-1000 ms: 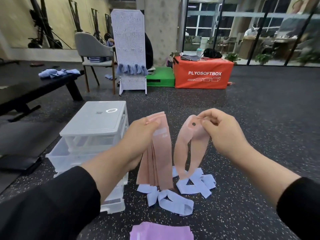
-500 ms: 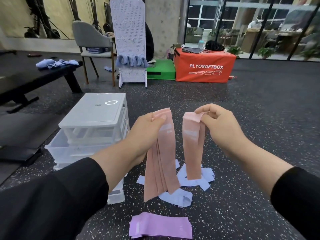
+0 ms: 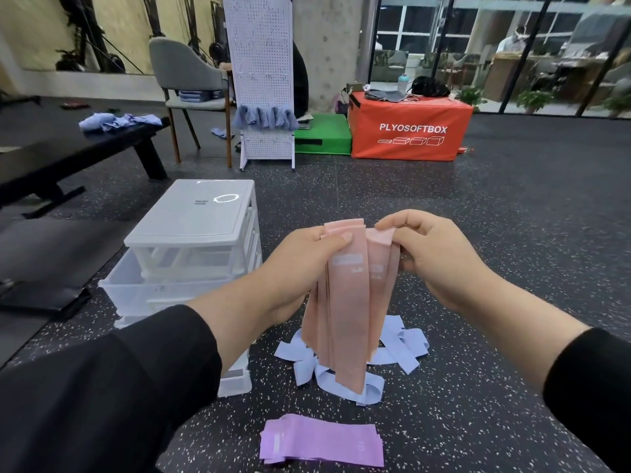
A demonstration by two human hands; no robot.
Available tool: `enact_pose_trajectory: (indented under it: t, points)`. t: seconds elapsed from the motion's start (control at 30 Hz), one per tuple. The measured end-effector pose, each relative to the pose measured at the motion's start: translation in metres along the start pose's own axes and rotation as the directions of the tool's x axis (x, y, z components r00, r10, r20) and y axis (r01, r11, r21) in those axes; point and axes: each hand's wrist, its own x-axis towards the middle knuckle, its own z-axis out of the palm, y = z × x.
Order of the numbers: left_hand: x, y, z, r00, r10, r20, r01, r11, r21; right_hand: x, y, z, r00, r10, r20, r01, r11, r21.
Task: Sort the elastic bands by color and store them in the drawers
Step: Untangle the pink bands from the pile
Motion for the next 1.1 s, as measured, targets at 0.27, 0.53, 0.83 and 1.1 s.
enact_pose_trajectory:
  t: [0.27, 0.53, 0.83, 1.1]
  points:
    - [0.002, 0.000, -0.005, 1.000, 0.019, 0.008, -0.018, 0.997, -0.079, -0.002, 0.003, -0.008, 0.984, -0.056, 0.167, 0.085, 0.981, -0.171]
    - [0.007, -0.002, -0.008, 0.998, 0.048, -0.033, -0.050, 0.997, -0.065, 0.004, 0.004, 0.001, 0.987, -0.161, -0.007, 0.150, 0.934, -0.324]
    - [0.008, -0.002, -0.015, 0.989, 0.059, -0.136, -0.060, 0.998, -0.005, 0.006, 0.001, 0.001, 0.990, -0.108, -0.092, 0.093, 0.984, -0.149]
    - [0.011, -0.003, -0.016, 0.988, 0.057, -0.146, -0.059, 0.998, -0.011, 0.007, -0.008, 0.007, 0.973, -0.208, -0.101, 0.172, 0.943, -0.286]
